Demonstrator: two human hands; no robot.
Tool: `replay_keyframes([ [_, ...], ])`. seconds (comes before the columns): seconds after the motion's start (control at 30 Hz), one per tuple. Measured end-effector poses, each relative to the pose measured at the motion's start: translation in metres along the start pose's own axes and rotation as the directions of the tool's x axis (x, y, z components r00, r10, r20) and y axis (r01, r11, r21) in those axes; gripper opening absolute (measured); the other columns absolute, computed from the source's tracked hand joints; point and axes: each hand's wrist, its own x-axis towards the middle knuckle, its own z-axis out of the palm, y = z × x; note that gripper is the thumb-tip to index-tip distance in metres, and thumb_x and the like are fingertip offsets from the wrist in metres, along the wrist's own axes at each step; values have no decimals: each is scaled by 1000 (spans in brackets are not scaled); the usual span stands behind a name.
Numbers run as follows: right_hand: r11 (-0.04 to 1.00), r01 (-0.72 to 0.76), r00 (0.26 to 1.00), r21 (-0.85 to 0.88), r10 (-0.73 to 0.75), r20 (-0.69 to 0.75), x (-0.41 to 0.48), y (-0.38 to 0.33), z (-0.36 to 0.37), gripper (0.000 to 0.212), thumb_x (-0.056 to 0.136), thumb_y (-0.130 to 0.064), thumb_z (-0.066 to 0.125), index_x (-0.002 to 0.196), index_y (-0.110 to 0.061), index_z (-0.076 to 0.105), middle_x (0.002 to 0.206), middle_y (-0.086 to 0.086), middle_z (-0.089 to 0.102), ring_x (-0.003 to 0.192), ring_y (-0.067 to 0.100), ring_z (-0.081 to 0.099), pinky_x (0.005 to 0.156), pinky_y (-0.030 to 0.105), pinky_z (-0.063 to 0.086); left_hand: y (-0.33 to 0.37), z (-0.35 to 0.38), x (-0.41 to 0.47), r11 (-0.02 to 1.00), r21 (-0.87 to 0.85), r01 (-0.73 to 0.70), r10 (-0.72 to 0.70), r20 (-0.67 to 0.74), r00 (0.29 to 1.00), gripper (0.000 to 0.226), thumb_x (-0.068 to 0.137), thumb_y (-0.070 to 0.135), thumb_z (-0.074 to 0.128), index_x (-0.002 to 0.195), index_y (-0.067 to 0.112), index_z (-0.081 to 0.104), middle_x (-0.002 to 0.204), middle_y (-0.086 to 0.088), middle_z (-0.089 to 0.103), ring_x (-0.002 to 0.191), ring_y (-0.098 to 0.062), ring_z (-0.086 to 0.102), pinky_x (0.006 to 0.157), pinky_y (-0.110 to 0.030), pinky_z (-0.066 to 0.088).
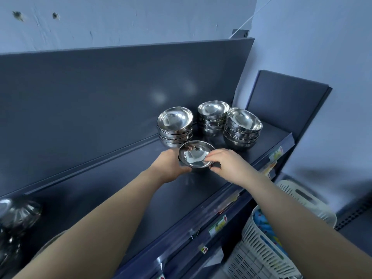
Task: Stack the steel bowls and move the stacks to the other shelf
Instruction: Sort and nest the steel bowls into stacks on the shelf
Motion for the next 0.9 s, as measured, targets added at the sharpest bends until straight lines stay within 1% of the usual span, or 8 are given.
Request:
replay_keyframes([
  [0.1, 1000, -9, 1000, 4, 9, -24, -2, -9, -9, 46, 91, -31, 67, 135, -22, 59, 142, -4, 54, 132, 15, 48, 111, 36, 38, 1, -12, -11, 996, 85, -6, 6, 0, 1000, 45, 80, 42, 72, 118, 22, 56, 102, 9, 57, 97, -16, 54, 78, -27, 42],
  [0.17, 1000, -8, 999, -1, 8, -44, -2, -19, -14, 47, 91, -36, 65, 135, -20, 59, 141, -4, 55, 130, 16, 49, 109, 36, 40, -1, -23, -21, 976, 219, 4, 3, -31, 1000, 49, 83, 45, 66, 124, 21, 54, 114, 6, 60, 106, -20, 56, 84, -33, 47],
  [0.33, 999, 36, 998, -26, -37, -46, -2, -60, -16, 30, 88, -33, 66, 109, -11, 66, 113, 0, 67, 107, 22, 59, 88, 41, 49, -7, -54, -70, 891, 452, 50, -17, -76, 997, 45, 88, 46, 56, 125, 21, 51, 122, 0, 59, 110, -24, 56, 83, -34, 47],
  [0.43, 993, 109, 994, -41, -109, 6, -1, -91, -12, 40, 90, -36, 64, 124, -15, 63, 127, -3, 62, 120, 18, 54, 97, 37, 44, -19, -72, -109, 849, 514, 120, -71, -114, 991, 46, 89, 51, 53, 120, 16, 53, 123, -2, 58, 113, -24, 55, 89, -34, 47],
  [0.53, 981, 191, 979, -21, -189, 83, -5, -127, -2, 57, 91, -42, 62, 143, -21, 48, 147, -7, 48, 135, 15, 43, 110, 34, 36, -37, -89, -155, 835, 510, 207, -159, -138, 978, 57, 87, 56, 54, 127, 15, 51, 130, -3, 56, 120, -23, 52, 97, -37, 44],
  [0.73, 929, 355, 899, 105, -370, 236, -25, -189, 29, 73, 87, -48, 66, 150, -25, 38, 155, -11, 36, 142, 7, 33, 115, 25, 27, -59, -107, -239, 854, 382, 355, -341, -105, 934, 80, 67, 69, 66, 126, 18, 48, 126, 4, 53, 112, -16, 53, 93, -35, 46],
  [0.83, 913, 366, 869, 179, -404, 286, -33, -211, 38, 70, 79, -44, 74, 142, -25, 48, 146, -11, 49, 133, 9, 45, 110, 30, 38, -72, -107, -260, 840, 372, 396, -406, -55, 912, 98, 54, 72, 73, 130, 18, 44, 130, 4, 50, 116, -16, 51, 96, -35, 45],
  [0.9, 910, 356, 857, 213, -409, 315, -36, -220, 43, 56, 70, -43, 77, 120, -28, 59, 119, -14, 64, 110, 9, 58, 93, 37, 51, -79, -103, -266, 843, 371, 389, -414, -14, 910, 100, 51, 70, 77, 130, 19, 43, 131, 5, 49, 117, -16, 50, 98, -35, 44],
])
